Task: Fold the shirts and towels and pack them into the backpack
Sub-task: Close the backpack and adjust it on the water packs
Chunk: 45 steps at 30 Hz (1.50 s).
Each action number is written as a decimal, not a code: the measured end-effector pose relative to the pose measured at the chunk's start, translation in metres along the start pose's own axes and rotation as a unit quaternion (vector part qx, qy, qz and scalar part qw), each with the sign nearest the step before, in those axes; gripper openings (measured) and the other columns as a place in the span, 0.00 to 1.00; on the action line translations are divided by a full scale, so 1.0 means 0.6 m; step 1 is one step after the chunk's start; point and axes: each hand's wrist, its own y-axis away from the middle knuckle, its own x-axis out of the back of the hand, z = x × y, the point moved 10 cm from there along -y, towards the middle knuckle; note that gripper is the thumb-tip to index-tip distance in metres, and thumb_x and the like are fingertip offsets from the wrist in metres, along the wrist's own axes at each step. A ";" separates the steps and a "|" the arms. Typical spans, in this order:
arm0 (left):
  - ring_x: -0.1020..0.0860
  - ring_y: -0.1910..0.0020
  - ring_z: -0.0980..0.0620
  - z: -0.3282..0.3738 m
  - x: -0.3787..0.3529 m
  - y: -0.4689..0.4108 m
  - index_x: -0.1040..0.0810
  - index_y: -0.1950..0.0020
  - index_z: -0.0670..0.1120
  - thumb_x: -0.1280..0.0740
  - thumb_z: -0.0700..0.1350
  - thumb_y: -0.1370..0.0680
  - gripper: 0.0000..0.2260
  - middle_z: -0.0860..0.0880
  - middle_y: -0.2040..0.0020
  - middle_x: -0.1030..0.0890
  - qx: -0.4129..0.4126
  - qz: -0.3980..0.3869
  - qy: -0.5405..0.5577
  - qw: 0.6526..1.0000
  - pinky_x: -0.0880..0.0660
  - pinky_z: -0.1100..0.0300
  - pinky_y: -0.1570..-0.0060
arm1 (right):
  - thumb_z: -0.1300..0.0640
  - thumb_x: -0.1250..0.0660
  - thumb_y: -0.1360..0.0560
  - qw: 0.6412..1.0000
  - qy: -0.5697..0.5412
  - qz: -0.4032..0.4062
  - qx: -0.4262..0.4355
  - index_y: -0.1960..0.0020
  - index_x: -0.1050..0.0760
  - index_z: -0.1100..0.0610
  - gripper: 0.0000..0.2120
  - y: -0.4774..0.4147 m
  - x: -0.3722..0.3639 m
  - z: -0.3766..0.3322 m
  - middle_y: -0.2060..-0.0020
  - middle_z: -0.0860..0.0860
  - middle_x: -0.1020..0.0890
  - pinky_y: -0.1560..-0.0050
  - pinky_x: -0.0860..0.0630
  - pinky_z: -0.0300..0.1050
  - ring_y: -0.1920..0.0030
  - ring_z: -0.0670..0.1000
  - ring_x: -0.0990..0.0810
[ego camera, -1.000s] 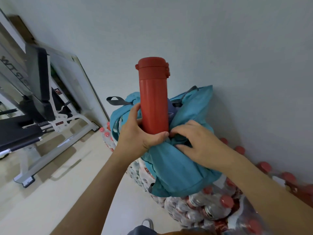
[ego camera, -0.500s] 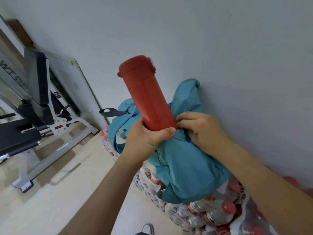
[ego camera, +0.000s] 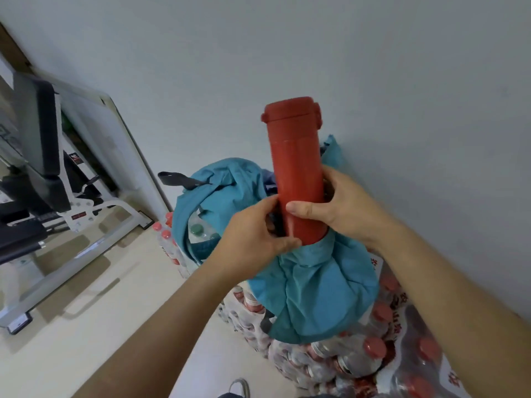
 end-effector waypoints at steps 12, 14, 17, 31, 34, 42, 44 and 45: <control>0.28 0.61 0.57 0.053 0.018 0.008 0.16 0.63 0.52 0.37 0.53 0.31 0.11 0.58 0.61 0.18 -0.289 0.057 -0.205 0.933 0.30 0.57 0.64 | 0.53 0.22 0.40 0.987 -0.027 -0.119 -0.106 0.45 0.21 0.48 0.23 -0.004 -0.010 0.034 0.49 0.44 0.16 0.39 0.25 0.48 0.47 0.44 0.18; 0.24 0.63 0.54 0.056 0.019 0.005 0.16 0.63 0.51 0.36 0.53 0.31 0.11 0.57 0.61 0.18 -0.292 0.069 -0.199 0.933 0.25 0.55 0.63 | 0.52 0.21 0.40 0.985 0.009 -0.128 -0.120 0.43 0.22 0.47 0.26 0.000 -0.010 0.044 0.48 0.43 0.16 0.38 0.25 0.47 0.46 0.43 0.18; 0.24 0.63 0.52 0.058 0.025 0.005 0.16 0.63 0.49 0.36 0.50 0.31 0.10 0.56 0.62 0.18 -0.298 0.112 -0.201 0.926 0.28 0.56 0.63 | 0.51 0.20 0.38 0.978 0.037 -0.144 -0.143 0.39 0.24 0.47 0.29 0.008 -0.006 0.061 0.46 0.42 0.17 0.37 0.27 0.45 0.44 0.41 0.20; 0.23 0.63 0.51 0.145 -0.048 0.006 0.17 0.62 0.47 0.34 0.46 0.27 0.07 0.52 0.61 0.19 -0.522 0.015 -0.212 0.826 0.26 0.57 0.62 | 0.26 0.31 0.43 0.962 0.202 0.143 -0.113 0.31 0.38 0.45 0.46 -0.018 0.132 -0.026 0.44 0.48 0.21 0.43 0.24 0.50 0.46 0.49 0.21; 0.24 0.63 0.51 0.146 -0.052 -0.004 0.18 0.62 0.48 0.34 0.52 0.25 0.10 0.52 0.64 0.20 -0.546 -0.005 -0.221 0.808 0.32 0.60 0.63 | 0.40 0.26 0.33 0.963 0.186 0.145 -0.132 0.30 0.44 0.40 0.38 -0.042 0.104 -0.011 0.48 0.51 0.23 0.51 0.23 0.46 0.52 0.50 0.21; 0.25 0.66 0.50 0.141 -0.032 -0.007 0.20 0.66 0.48 0.32 0.49 0.26 0.10 0.52 0.68 0.22 -0.576 0.035 -0.177 0.797 0.32 0.56 0.59 | 0.50 0.27 0.35 0.944 0.232 0.188 -0.143 0.32 0.36 0.38 0.35 -0.042 0.066 -0.025 0.45 0.46 0.22 0.45 0.24 0.46 0.52 0.49 0.22; 0.26 0.67 0.50 0.142 -0.020 -0.008 0.22 0.67 0.48 0.29 0.49 0.28 0.09 0.52 0.70 0.23 -0.574 0.066 -0.180 0.796 0.36 0.56 0.61 | 0.49 0.28 0.36 0.917 0.288 0.234 -0.145 0.35 0.37 0.39 0.32 -0.008 0.074 -0.055 0.52 0.46 0.21 0.51 0.24 0.47 0.56 0.50 0.22; 0.26 0.67 0.49 0.145 -0.017 -0.007 0.23 0.68 0.48 0.28 0.48 0.29 0.10 0.52 0.70 0.24 -0.574 0.074 -0.184 0.795 0.37 0.55 0.62 | 0.49 0.28 0.35 0.900 0.316 0.264 -0.146 0.36 0.38 0.39 0.31 0.017 0.078 -0.069 0.56 0.46 0.21 0.54 0.25 0.46 0.58 0.51 0.22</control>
